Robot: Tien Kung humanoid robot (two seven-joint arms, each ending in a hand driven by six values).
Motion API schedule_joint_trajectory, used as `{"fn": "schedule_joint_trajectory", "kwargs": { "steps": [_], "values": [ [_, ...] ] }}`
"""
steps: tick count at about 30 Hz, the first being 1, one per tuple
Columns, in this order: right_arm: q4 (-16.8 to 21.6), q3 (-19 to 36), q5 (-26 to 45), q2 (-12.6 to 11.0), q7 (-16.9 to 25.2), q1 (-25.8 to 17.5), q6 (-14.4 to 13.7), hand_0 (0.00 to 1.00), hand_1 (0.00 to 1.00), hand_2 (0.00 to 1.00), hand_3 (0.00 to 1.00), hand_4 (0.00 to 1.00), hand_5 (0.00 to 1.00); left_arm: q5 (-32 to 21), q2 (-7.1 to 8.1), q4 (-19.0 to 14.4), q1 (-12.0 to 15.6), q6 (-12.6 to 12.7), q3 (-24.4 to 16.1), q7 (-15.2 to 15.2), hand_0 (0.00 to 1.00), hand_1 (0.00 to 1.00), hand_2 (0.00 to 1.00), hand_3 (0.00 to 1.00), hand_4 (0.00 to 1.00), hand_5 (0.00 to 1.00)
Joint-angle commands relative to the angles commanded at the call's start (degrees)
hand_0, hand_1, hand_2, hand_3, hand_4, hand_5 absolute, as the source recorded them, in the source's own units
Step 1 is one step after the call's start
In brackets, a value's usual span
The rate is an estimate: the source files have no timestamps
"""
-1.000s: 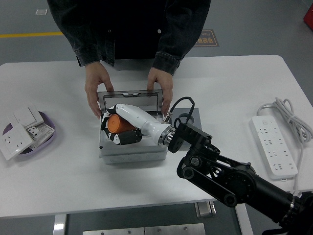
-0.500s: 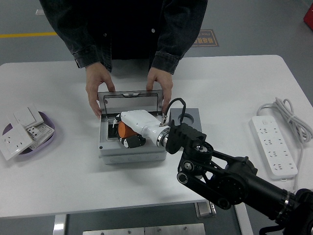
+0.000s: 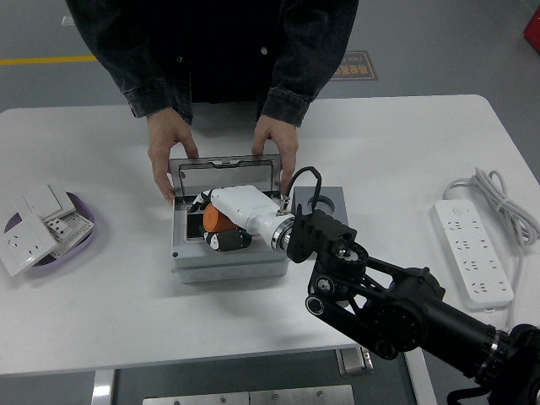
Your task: Pick up the cylinder from the cube,place it in the box,flap close box
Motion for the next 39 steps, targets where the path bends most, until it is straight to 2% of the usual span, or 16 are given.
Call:
{"fn": "schedule_joint_trajectory", "kwargs": {
  "steps": [2,3,12,17,20,21,26,27,28,32,33,39],
  "values": [
    [-0.1,0.2,-0.3,0.0,0.0,0.0,0.1,0.892,0.795,0.79,0.76,0.616,0.338,-0.3,-0.02,0.0,0.0,0.0,0.4,-0.2,0.637,0.672,0.663,0.708,0.76,0.311],
    [-0.1,0.3,-0.4,0.0,0.0,0.0,0.2,0.896,0.8,0.791,0.783,0.698,0.367,-0.4,-0.03,0.0,-0.1,0.0,0.6,-0.2,0.637,0.673,0.664,0.708,0.759,0.311],
    [-0.5,0.6,-0.2,0.0,0.6,-0.2,1.0,0.894,0.795,0.785,0.791,0.709,0.355,-0.7,-0.04,0.0,-0.3,0.0,1.1,-0.5,0.637,0.673,0.662,0.707,0.76,0.31],
    [1.2,0.4,5.1,-0.3,2.0,-0.8,0.5,0.897,0.795,0.785,0.814,0.753,0.355,-0.9,-0.15,0.0,-0.3,0.0,1.2,-0.6,0.637,0.673,0.662,0.708,0.76,0.311],
    [3.8,0.7,10.3,-1.7,3.6,-1.1,0.1,0.897,0.795,0.785,0.814,0.753,0.355,-1.0,-0.27,0.0,-0.1,0.0,1.3,-0.6,0.637,0.673,0.662,0.708,0.76,0.311],
    [5.0,1.0,12.4,-2.4,4.1,-1.0,-0.2,0.901,0.796,0.786,0.818,0.828,0.396,-1.0,-0.3,0.0,-0.1,0.0,1.3,-0.6,0.637,0.671,0.663,0.707,0.76,0.311],
    [9.7,3.8,20.7,-6.1,5.7,1.1,-2.3,0.901,0.796,0.786,0.818,0.828,0.396,-1.2,-0.29,0.0,0.1,-0.1,1.3,-0.7,0.637,0.671,0.663,0.707,0.76,0.311],
    [10.1,4.4,21.9,-6.6,5.8,1.6,-2.7,0.889,0.791,0.781,0.813,0.771,0.363,-1.2,-0.27,0.0,0.1,0.0,1.3,-0.7,0.637,0.672,0.663,0.709,0.76,0.311],
    [10.3,5.1,23.2,-7.1,5.9,2.3,-3.1,0.889,0.791,0.781,0.813,0.771,0.363,-1.2,-0.23,0.0,0.1,0.0,1.3,-0.7,0.637,0.672,0.663,0.709,0.76,0.311],
    [8.9,6.0,27.1,-8.6,6.4,5.1,-4.2,0.889,0.791,0.781,0.813,0.771,0.363,-1.1,-0.09,0.0,0.0,0.0,1.2,-0.7,0.637,0.672,0.663,0.709,0.76,0.311],
    [8.1,6.0,27.6,-8.8,6.6,5.9,-4.4,0.852,0.767,0.752,0.776,0.785,0.399,-1.0,-0.06,0.0,0.0,0.0,1.2,-0.7,0.637,0.671,0.662,0.708,0.76,0.31],
    [0.9,3.3,31.9,-9.0,8.0,10.6,-5.2,0.832,0.746,0.734,0.761,0.778,0.407,-0.9,0.04,0.0,-0.4,-0.1,1.4,-0.8,0.637,0.67,0.662,0.708,0.759,0.309]
  ]
}}
